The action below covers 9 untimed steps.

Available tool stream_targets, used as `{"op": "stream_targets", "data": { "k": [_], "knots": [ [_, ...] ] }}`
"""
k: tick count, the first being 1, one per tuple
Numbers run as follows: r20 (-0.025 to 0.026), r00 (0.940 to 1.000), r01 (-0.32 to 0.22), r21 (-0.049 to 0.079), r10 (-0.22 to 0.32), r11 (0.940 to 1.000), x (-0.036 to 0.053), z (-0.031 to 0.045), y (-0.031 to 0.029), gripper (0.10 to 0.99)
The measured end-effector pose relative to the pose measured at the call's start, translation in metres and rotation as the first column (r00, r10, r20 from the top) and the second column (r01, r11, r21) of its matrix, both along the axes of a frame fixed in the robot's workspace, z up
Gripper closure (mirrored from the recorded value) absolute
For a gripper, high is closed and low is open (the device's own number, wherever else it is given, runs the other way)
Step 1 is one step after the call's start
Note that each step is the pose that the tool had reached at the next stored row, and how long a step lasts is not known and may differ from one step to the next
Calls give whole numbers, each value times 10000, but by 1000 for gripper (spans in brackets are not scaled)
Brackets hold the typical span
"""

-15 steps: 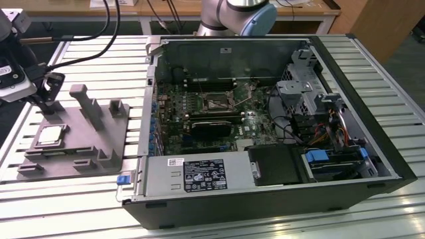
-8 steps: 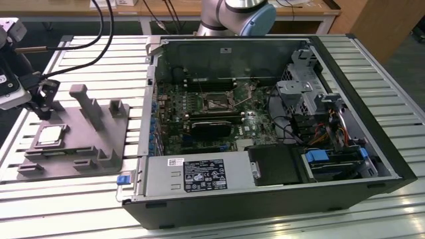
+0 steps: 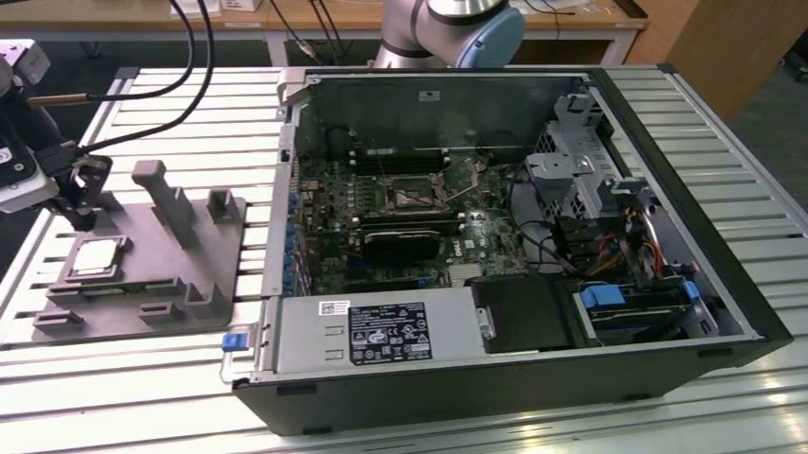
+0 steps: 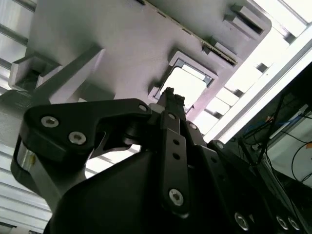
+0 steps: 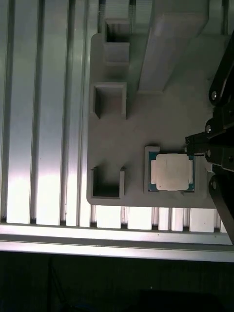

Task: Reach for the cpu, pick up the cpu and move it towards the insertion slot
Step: 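Pick up the cpu and move it towards the insertion slot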

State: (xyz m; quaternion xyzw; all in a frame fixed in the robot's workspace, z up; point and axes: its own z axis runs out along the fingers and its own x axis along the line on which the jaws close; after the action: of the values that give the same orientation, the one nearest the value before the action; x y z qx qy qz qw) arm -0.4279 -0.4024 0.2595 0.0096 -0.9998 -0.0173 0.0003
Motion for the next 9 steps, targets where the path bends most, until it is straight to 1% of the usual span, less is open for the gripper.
{"op": "stream_targets", "data": {
  "k": [5,9],
  "knots": [
    [2,10000,0,1,0,10000,-5,-12,-1,980],
    [1,10000,0,0,0,10000,-32,-59,0,980]
  ]
}}
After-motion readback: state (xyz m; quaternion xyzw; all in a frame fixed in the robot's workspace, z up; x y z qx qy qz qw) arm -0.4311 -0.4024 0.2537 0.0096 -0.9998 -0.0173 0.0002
